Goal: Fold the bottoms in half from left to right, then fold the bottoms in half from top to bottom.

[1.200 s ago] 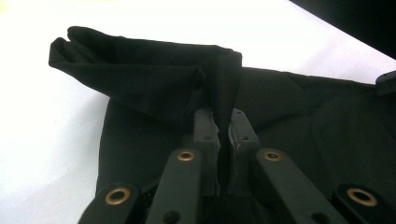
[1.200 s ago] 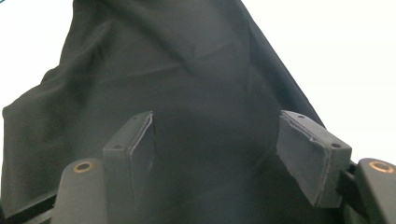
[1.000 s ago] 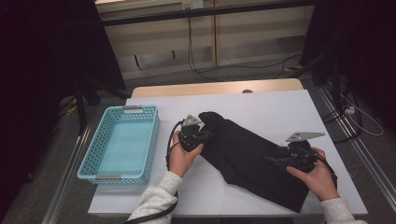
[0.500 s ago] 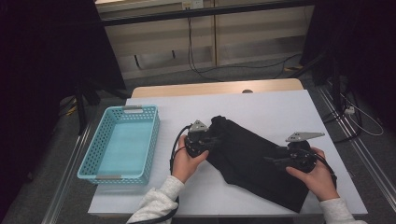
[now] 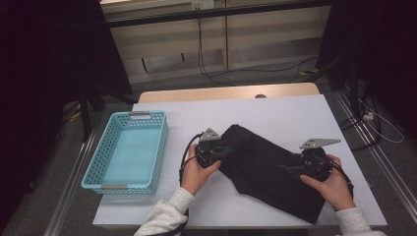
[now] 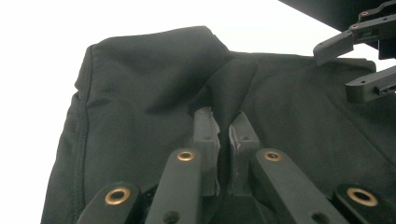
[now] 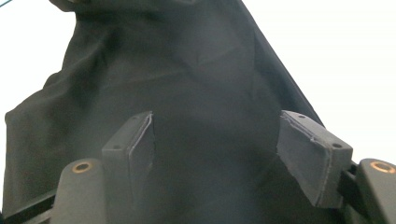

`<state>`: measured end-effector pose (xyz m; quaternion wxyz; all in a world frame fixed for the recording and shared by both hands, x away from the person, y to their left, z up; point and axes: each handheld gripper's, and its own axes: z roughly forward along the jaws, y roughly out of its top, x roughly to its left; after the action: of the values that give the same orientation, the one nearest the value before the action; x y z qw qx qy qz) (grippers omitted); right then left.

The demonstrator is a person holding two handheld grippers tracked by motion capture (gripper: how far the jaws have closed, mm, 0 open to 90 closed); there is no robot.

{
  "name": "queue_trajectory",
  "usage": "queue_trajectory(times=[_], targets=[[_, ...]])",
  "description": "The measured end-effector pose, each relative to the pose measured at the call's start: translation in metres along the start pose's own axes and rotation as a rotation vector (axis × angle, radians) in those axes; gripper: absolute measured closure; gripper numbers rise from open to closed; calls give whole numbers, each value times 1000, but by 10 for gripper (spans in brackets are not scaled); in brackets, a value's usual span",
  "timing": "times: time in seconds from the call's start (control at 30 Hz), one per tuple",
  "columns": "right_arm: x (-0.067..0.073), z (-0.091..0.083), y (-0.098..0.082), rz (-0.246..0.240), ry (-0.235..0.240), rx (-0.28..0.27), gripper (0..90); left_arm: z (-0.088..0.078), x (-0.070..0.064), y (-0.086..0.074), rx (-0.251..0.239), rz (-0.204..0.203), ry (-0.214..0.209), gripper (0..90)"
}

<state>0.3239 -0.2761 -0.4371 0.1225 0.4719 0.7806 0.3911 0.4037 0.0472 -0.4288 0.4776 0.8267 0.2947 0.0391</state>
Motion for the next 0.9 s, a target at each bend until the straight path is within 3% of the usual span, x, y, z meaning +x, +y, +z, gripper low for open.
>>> queue_trajectory(times=[0.6,0.9], targets=[[1,-1,2,1,-3,-11,283,-1,-6,4,-13,-5,-12,843],[1,-2,4,4,12,-29,281,1,-19,9,-7,9,-54,843]])
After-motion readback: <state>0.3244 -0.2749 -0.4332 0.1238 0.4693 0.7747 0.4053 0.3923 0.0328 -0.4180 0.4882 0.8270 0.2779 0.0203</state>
